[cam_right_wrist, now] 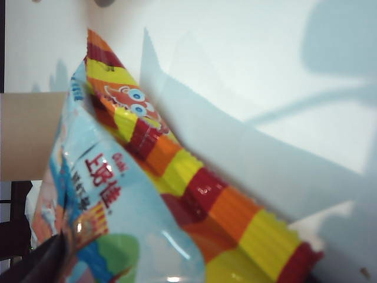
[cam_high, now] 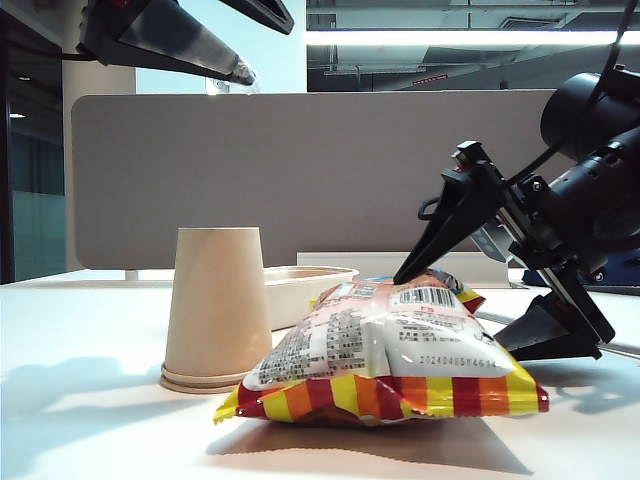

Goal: Pick up a bag of chips and put them in the box.

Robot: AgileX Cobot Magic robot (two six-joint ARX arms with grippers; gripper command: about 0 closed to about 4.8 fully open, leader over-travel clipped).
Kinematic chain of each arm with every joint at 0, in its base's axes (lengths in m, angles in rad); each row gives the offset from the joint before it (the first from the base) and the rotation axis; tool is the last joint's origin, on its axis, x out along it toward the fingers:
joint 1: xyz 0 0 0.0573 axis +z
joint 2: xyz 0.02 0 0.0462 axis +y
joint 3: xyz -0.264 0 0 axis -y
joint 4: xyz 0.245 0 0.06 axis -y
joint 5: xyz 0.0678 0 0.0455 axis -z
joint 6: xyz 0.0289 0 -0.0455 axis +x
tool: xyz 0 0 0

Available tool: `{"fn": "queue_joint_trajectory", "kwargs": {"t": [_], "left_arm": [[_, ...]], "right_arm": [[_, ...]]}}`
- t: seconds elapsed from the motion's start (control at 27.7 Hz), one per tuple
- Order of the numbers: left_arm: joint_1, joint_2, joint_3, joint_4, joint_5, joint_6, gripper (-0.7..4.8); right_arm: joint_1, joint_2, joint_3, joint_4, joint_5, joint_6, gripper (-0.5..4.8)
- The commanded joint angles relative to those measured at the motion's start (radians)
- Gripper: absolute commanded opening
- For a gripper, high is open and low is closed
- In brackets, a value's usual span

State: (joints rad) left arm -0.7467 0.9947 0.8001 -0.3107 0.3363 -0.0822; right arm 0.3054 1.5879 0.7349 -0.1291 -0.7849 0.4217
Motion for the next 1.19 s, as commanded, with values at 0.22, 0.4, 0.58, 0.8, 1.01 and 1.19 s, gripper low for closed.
{"fn": "queue_joint_trajectory", "kwargs": {"t": [0.22,0.4,0.58,0.8,1.01,1.19], "left_arm": [[-0.001,-0.003,0.006,0.011,0.001,0.003,2.57],[-0.001,-0.003,0.006,0.001,0.001,0.003,2.57],[-0.001,-0.003,0.006,-0.002,0.001,0.003,2.57],[-0.001,-0.003,0.006,-0.001,0.001,0.003,2.57],[-0.001,-0.003,0.006,-0.002,0.001,0.003,2.57],[-0.001,-0.003,0.006,-0.003,0.001,0.003,2.57]], "right_arm": [[0.002,0.000,0.001,0.065,0.006,-0.004,4.79],[0.002,0.000,0.001,0.100,0.005,-0.003,4.79],[0.002,0.000,0.001,0.112,0.005,-0.004,4.79],[0.002,0.014,0.001,0.111,0.001,-0.004,4.79],[0.023,0.056,0.001,0.117,-0.006,-0.008,4.79],[0.067,0.079,0.001,0.145,0.002,-0.010,4.79]]}}
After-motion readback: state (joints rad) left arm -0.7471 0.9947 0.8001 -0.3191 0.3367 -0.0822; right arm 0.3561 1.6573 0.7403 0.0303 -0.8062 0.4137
